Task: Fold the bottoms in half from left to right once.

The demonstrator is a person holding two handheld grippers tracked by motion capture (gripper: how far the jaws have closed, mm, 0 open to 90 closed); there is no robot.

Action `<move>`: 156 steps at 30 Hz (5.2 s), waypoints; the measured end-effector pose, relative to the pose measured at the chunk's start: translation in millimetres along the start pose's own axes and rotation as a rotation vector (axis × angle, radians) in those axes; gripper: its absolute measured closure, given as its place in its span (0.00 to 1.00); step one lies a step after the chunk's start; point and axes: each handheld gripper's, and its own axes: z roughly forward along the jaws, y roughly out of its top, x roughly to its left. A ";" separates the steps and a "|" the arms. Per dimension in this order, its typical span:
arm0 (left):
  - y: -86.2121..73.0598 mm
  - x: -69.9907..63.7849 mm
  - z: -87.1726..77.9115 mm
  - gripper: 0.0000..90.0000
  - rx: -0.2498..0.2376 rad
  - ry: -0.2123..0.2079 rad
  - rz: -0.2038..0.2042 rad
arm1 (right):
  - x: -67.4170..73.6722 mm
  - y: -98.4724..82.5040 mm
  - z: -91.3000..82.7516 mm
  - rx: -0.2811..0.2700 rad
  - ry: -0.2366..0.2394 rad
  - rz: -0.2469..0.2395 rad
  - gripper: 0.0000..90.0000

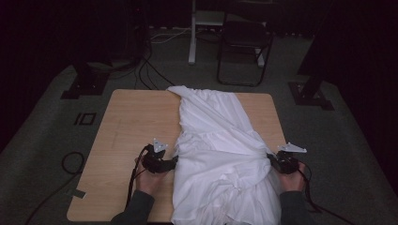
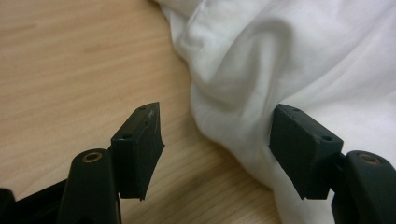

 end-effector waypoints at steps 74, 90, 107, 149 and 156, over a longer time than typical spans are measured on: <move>-52.9 69.9 -24.7 0.51 0.056 0.097 -0.091 | 169.4 76.2 72.4 0.027 0.335 -0.201 0.31; -54.5 58.9 -71.4 0.98 -0.007 0.089 0.002 | 87.7 31.2 -29.1 -0.115 0.334 -0.145 0.99; -77.5 32.5 -89.2 0.69 0.001 0.037 0.074 | 49.9 -64.9 -60.6 0.050 0.299 -0.073 0.67; 37.3 105.8 50.1 0.99 0.064 0.043 -0.045 | 96.2 137.2 113.4 -0.070 0.095 -0.093 0.99; 22.1 105.1 31.2 0.99 0.025 0.071 -0.059 | 36.9 123.6 111.2 -0.033 -0.001 0.046 0.99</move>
